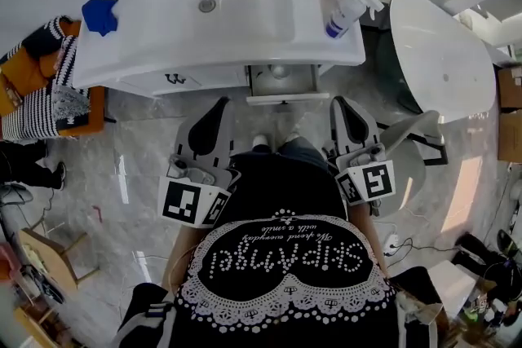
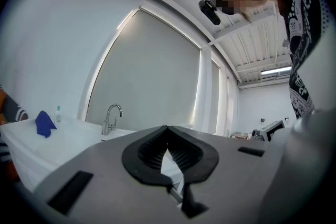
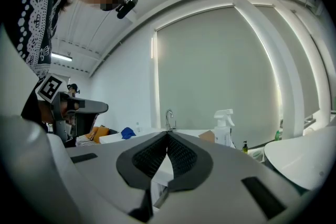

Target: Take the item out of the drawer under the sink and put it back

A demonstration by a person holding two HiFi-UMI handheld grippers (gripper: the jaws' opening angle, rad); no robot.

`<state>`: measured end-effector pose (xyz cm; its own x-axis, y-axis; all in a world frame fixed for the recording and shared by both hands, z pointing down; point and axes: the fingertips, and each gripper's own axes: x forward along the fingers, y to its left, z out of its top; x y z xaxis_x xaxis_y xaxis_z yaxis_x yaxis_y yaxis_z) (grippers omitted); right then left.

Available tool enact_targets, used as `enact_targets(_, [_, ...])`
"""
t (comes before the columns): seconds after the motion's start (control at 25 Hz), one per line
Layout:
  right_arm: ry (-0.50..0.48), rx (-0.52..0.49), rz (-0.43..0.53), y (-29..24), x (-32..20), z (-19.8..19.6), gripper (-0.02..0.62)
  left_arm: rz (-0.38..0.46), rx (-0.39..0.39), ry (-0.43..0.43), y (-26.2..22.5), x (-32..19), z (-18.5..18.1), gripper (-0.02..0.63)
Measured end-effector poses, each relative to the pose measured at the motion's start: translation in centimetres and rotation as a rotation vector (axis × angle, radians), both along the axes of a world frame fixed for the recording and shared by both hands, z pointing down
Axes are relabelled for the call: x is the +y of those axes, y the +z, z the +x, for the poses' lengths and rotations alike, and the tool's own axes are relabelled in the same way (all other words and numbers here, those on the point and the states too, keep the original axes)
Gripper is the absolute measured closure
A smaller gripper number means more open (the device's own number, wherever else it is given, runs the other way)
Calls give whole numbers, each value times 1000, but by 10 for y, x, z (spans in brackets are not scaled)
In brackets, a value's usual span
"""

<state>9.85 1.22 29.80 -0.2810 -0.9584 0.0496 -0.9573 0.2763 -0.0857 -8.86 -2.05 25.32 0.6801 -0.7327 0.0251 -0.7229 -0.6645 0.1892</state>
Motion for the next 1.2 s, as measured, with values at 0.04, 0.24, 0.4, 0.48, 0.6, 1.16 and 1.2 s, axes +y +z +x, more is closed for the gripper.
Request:
enact_targets(0.04, [-5,3,-1,1,2,-1,577,5,-7,5,0,2,0,603])
enact_targets(0.24, [-41,-10,-18,8,9,-14,577,4,-19,23,2,9,-2,603])
enact_targets(0.4, [-77,-21,-27,7,14,-24,575,2,-25,23,4,13,-3,603])
enact_targets(0.48, [-88,-19,-32,8,14,-25,575,4,-20,23,4,13,-3,603])
enact_targets(0.6, [-99,-20,-23,8,14,-27,575,8,-19,22,3,13,-3,603])
enact_targets(1.16, [-122,10,-45,17,14,-31,575,15,-23,-5,2,14,-6,603])
enact_targets(1.2, [-119,16,-41,17,13,-30,575,14,-23,-7,2,13,-6,603])
